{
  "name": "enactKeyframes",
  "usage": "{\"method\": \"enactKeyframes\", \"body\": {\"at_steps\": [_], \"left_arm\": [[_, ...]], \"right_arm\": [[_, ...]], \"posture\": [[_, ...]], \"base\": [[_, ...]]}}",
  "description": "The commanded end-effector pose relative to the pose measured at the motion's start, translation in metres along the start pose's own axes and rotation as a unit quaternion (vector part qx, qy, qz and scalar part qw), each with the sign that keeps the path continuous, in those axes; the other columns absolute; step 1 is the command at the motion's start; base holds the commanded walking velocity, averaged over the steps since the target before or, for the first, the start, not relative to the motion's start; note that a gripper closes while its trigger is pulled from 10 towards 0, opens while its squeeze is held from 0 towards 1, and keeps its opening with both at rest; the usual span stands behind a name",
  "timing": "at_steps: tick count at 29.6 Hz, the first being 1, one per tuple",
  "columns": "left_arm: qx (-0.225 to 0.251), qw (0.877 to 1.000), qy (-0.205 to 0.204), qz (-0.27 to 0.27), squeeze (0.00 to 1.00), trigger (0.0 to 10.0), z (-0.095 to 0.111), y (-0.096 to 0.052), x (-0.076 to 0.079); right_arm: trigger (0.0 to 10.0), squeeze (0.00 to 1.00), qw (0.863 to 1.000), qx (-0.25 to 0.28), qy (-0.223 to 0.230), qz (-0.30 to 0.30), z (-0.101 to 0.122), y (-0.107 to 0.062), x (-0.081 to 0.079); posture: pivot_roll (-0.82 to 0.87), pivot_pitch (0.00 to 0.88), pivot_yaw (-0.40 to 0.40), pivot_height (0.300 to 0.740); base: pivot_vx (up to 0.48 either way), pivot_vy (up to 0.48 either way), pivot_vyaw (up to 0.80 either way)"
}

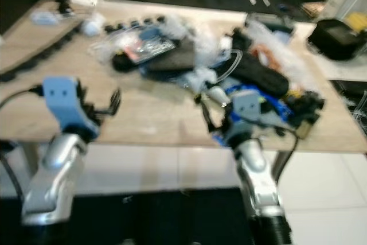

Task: Picking trash to rubbish bin

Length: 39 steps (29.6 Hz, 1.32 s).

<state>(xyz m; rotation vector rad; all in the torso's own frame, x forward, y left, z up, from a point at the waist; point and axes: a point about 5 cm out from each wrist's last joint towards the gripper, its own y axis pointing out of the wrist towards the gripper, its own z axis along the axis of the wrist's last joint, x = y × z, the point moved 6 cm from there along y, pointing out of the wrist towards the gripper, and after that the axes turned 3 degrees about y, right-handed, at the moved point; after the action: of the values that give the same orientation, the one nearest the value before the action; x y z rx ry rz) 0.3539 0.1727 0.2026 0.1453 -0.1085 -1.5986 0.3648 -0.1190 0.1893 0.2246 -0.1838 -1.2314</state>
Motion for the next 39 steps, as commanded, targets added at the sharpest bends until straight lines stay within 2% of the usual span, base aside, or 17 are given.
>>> {"method": "enactKeyframes", "body": {"at_steps": [1,7,17,23,26,27,30,39], "left_arm": [[-0.008,1.0,-0.005,-0.016,0.0,10.0,-0.002,-0.001,0.009],[-0.012,1.0,-0.001,-0.011,0.0,10.0,-0.004,0.001,0.008],[-0.011,1.0,0.007,-0.011,0.0,10.0,-0.004,0.001,0.008],[0.005,1.0,-0.007,-0.02,0.0,10.0,0.001,-0.001,0.012],[0.009,0.999,-0.025,-0.038,0.0,10.0,0.003,-0.003,0.019],[0.01,0.998,-0.035,-0.054,0.0,10.0,0.004,-0.004,0.024],[0.01,0.997,-0.033,-0.062,0.0,10.0,0.004,-0.005,0.027],[0.009,0.998,-0.018,-0.059,0.0,10.0,0.002,-0.005,0.027]], "right_arm": [[10.0,0.0,1.0,-0.001,0.0,-0.002,0.0,-0.002,0.002],[10.0,0.0,1.0,0.0,0.001,-0.003,0.001,-0.002,0.002],[10.0,0.0,1.0,0.003,0.004,-0.002,0.003,-0.002,0.002],[10.0,0.0,1.0,0.006,0.004,-0.006,0.005,-0.002,0.004],[10.0,0.0,1.0,-0.003,-0.006,-0.011,0.002,-0.003,0.008],[10.0,0.0,0.999,-0.009,-0.024,-0.034,0.001,-0.002,0.019],[10.0,0.0,0.998,-0.011,-0.032,-0.048,0.001,-0.002,0.026],[10.0,0.0,0.998,-0.013,-0.035,-0.048,0.001,-0.003,0.029]], "posture": [[0.0,0.138,-0.092,0.74],[0.0,0.141,-0.087,0.74],[0.0,0.148,-0.083,0.74],[0.0,0.154,-0.085,0.74],[0.0,0.154,-0.085,0.74],[0.0,0.155,-0.087,0.74],[0.0,0.155,-0.086,0.74],[0.0,0.148,-0.083,0.74]], "base": [[0.0,0.476,0.0],[0.0,0.477,0.0],[0.0,0.0,0.0],[0.0,0.0,0.0],[0.0,0.0,0.0],[0.0,0.0,0.0],[0.0,0.0,0.0],[0.0,0.0,0.0]]}}
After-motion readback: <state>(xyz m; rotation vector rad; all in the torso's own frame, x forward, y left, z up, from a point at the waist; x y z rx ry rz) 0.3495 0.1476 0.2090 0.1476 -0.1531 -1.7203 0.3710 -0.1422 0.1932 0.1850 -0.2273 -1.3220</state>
